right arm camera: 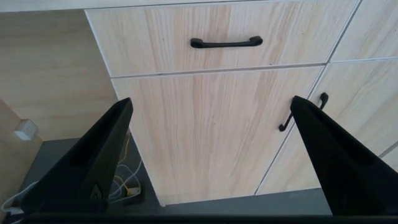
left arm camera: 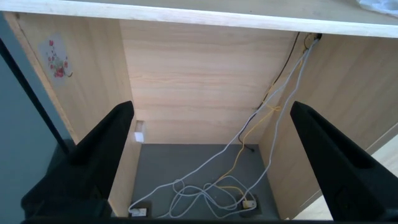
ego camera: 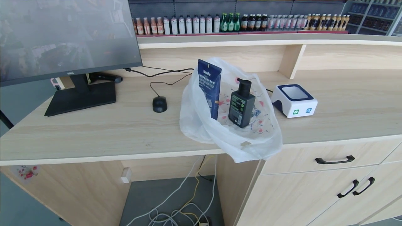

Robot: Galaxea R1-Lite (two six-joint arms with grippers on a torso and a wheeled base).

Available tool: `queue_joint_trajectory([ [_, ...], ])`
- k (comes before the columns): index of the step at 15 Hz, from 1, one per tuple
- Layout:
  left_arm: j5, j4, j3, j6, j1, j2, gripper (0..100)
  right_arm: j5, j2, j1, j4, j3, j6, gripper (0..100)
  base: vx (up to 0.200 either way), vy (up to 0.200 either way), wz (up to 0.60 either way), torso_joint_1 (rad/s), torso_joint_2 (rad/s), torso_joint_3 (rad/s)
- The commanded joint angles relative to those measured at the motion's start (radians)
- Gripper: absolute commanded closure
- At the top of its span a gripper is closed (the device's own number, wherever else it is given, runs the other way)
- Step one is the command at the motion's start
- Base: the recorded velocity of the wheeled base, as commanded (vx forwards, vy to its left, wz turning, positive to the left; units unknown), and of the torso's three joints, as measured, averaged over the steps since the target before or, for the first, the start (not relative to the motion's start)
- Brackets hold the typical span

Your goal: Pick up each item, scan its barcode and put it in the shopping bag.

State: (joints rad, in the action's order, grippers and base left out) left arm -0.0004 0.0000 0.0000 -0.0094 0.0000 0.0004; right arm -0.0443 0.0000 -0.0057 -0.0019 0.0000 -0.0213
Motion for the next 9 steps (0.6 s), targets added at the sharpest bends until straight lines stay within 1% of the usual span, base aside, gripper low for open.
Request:
queue_joint_trajectory([
  [1, 0.000, 0.000, 0.000, 0.000, 0.000, 0.000, 0, 0.000, 0.000, 0.000, 0.000, 0.000, 0.000, 0, 0.000, 0.000, 0.00, 0.000, 0.00, 0.000],
  [2, 0.000, 0.000, 0.000, 0.000, 0.000, 0.000, 0, 0.000, 0.000, 0.000, 0.000, 0.000, 0.000, 0, 0.000, 0.000, 0.00, 0.000, 0.00, 0.000],
  [9, 0.000, 0.000, 0.000, -0.001, 0.000, 0.000, 0, 0.000, 0.000, 0.000, 0.000, 0.000, 0.000, 0, 0.000, -0.200, 0.00, 0.003, 0.01, 0.000],
])
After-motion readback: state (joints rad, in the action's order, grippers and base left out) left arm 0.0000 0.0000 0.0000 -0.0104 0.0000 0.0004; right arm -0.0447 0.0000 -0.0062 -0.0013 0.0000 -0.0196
